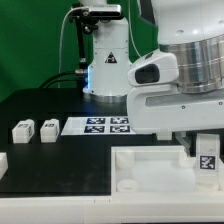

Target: Assemble one leg

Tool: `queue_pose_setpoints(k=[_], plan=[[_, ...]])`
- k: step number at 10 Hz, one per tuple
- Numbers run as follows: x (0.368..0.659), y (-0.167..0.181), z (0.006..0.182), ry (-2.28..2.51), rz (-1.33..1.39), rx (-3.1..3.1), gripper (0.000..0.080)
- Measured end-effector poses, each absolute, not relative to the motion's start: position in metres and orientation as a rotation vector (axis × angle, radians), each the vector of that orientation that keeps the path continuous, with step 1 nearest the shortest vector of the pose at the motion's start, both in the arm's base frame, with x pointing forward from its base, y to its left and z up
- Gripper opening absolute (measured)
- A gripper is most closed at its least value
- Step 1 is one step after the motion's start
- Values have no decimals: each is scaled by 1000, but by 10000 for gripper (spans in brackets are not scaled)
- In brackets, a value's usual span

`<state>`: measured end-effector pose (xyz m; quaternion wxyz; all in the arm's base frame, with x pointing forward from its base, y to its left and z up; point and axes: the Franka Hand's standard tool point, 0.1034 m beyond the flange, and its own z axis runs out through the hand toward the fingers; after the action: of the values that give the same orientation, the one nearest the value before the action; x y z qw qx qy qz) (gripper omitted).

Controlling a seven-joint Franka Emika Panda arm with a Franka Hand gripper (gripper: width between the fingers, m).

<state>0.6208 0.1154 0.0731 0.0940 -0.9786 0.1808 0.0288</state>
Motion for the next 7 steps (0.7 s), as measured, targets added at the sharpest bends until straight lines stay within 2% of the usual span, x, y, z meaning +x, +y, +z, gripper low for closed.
queue_pose_setpoints(k=[5,7], plan=[[622,125,71,1641,172,-2417,294],[625,124,71,1886,222,-2179,294]])
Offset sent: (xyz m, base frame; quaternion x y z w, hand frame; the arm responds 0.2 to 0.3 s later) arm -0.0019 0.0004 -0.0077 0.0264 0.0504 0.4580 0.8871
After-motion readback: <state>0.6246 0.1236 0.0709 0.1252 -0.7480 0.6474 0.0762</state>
